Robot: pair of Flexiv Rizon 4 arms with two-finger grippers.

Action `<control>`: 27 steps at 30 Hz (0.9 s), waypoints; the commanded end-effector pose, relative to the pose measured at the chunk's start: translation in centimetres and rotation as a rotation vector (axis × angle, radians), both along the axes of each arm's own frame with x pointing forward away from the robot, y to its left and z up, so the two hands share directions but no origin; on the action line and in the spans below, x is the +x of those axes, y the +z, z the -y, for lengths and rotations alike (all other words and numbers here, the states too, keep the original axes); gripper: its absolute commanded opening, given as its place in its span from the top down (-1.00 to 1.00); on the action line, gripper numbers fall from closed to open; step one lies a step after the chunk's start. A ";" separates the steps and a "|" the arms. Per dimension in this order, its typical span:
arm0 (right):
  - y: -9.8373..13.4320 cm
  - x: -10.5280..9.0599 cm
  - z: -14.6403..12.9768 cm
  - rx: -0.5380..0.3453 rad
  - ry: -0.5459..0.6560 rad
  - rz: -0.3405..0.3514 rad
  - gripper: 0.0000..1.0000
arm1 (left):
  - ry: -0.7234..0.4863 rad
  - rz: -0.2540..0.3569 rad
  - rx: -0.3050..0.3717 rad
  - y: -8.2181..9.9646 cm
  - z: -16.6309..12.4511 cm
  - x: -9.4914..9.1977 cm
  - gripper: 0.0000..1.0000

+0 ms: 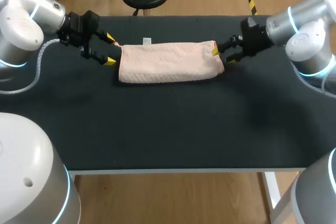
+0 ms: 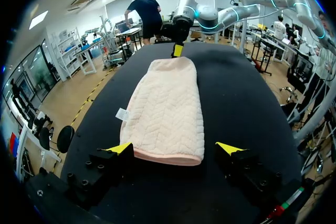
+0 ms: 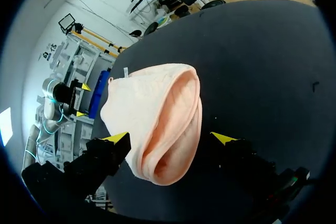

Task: Fold the towel

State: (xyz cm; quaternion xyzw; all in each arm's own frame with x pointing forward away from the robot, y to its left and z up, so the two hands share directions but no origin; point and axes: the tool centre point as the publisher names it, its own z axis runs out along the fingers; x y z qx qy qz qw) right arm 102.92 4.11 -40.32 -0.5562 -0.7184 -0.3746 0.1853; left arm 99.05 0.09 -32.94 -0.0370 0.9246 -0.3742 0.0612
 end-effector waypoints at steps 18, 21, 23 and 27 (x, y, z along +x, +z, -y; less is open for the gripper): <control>-1.7 1.2 -2.2 0.009 0.021 -0.062 -1.00 | 0.001 0.003 -0.002 -0.1 0.0 -0.1 -1.00; -1.8 1.2 -2.7 0.013 0.024 -0.066 -1.00 | 0.001 0.003 -0.002 -0.1 0.0 -0.1 -1.00; -1.8 1.3 -3.0 0.013 0.025 -0.068 -1.00 | 0.001 0.003 -0.002 -0.1 0.0 -0.1 -1.00; -1.9 1.3 -3.6 0.007 0.027 -0.072 -1.00 | 0.001 0.003 -0.002 -0.1 0.0 -0.1 -1.00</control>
